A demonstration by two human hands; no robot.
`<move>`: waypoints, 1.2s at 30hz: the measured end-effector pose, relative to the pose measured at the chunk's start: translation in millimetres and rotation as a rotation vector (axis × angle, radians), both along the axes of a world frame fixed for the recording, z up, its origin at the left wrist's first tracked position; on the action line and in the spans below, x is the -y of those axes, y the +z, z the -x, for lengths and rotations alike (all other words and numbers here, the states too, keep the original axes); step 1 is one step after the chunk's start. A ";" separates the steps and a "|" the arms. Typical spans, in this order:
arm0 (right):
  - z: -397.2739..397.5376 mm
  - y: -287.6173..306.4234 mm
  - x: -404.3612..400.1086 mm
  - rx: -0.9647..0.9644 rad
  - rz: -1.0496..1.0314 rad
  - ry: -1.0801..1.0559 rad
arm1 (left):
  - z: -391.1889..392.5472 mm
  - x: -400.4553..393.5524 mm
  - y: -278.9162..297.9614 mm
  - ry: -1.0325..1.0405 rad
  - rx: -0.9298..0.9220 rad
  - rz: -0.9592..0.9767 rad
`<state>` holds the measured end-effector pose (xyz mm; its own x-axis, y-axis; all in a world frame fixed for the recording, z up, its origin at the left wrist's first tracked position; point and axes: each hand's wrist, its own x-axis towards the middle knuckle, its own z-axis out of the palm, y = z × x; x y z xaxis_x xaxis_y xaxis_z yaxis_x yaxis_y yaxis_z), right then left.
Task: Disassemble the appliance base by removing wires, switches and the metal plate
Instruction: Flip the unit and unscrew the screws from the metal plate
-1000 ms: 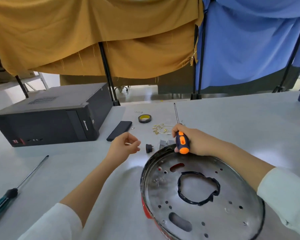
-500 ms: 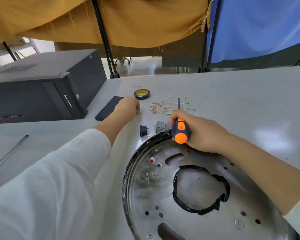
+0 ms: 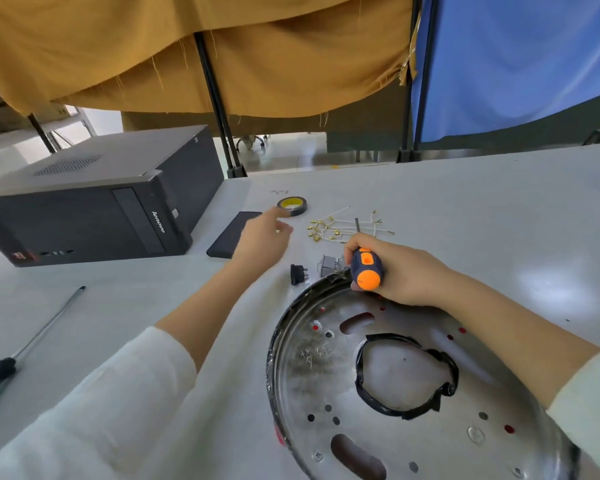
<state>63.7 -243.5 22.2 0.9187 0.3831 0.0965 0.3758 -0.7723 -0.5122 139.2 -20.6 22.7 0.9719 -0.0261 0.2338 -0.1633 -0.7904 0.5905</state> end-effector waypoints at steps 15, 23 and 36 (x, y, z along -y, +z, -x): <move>42.4 91.3 -5.6 0.464 -0.271 -0.321 | 119.7 -10.1 4.2 -0.205 -0.221 -0.030; 71.3 128.4 -17.5 0.716 -0.404 -0.397 | 125.1 -26.2 10.3 0.032 -0.151 -0.301; 65.1 134.7 -25.6 0.608 -0.480 -0.362 | 112.4 -7.3 4.6 -0.198 -0.118 -0.162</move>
<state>-1.4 -217.9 157.0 0.7125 -0.1324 0.6891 0.4636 -0.6484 -0.6039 26.8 -13.3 27.3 0.9644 -0.2461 0.0965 -0.2616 -0.8353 0.4835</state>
